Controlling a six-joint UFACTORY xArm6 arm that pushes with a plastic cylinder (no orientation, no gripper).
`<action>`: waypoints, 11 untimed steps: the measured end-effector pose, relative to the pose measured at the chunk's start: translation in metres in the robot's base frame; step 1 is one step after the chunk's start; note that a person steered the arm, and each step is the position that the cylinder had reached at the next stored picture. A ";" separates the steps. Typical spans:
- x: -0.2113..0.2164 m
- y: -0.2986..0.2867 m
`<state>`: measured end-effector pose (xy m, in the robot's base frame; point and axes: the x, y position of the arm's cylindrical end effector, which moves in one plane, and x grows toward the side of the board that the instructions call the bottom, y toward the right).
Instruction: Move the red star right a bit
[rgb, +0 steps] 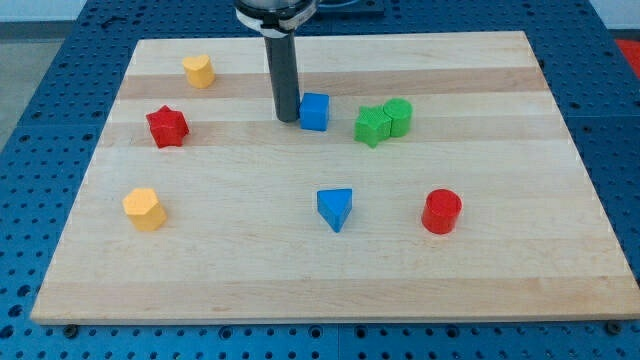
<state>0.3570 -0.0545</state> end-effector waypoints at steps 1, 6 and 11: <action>0.000 0.020; -0.026 -0.190; 0.017 -0.212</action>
